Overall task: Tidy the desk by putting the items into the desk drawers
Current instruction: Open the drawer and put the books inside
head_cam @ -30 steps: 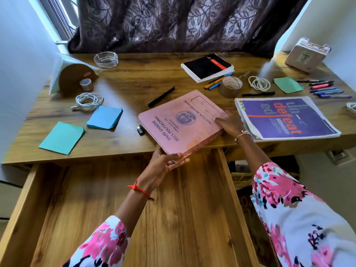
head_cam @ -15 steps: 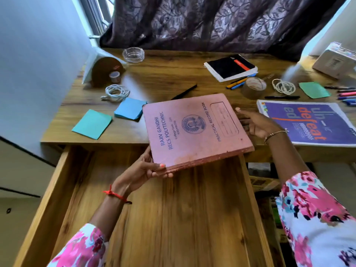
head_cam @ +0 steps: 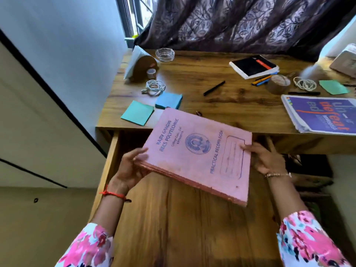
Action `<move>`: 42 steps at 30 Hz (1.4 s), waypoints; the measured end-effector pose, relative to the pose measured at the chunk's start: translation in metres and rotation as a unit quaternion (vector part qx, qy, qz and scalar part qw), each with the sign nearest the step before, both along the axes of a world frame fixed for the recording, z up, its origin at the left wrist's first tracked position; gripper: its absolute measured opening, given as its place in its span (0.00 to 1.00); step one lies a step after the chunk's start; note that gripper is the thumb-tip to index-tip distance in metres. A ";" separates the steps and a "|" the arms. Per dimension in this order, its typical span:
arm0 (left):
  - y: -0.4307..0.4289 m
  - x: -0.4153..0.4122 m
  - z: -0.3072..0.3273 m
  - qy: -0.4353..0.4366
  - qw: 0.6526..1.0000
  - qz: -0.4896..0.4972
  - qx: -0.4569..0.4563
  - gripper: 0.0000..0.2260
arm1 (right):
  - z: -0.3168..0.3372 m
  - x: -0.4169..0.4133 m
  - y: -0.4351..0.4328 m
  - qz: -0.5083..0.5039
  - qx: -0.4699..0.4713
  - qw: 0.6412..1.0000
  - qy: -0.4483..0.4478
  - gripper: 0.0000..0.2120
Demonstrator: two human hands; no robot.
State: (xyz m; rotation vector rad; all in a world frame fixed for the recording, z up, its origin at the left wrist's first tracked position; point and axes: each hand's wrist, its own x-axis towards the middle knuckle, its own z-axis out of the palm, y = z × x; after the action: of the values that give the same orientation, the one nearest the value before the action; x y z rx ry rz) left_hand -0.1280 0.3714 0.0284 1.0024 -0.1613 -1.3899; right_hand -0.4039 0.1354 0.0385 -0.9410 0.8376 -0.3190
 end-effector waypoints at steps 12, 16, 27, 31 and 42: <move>0.060 -0.074 -0.042 -0.496 0.841 0.135 0.170 0.44 | -0.080 0.001 0.176 -0.148 0.151 0.971 -0.110 0.22; 0.067 -0.069 -0.075 -0.637 0.717 -0.013 0.282 0.37 | -0.091 0.022 0.198 -0.162 0.186 0.965 -0.089 0.21; 0.055 -0.031 -0.121 -0.736 0.569 -0.282 0.235 0.40 | -0.125 0.107 0.231 -0.250 0.280 0.922 -0.101 0.23; 0.073 -0.024 -0.136 -0.742 0.544 -0.353 0.171 0.44 | -0.128 0.124 0.249 -0.271 0.263 0.925 -0.039 0.22; 0.095 0.000 -0.132 -0.852 0.394 -0.315 0.139 0.40 | -0.118 0.078 0.225 0.047 -0.009 0.970 0.239 0.09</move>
State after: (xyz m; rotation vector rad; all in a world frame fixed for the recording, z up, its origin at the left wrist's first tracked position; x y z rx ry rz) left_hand -0.1276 0.4666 -0.1038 2.4935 -2.0789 -0.2624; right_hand -0.3261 0.3602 -0.0793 -1.0888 1.2267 -0.0126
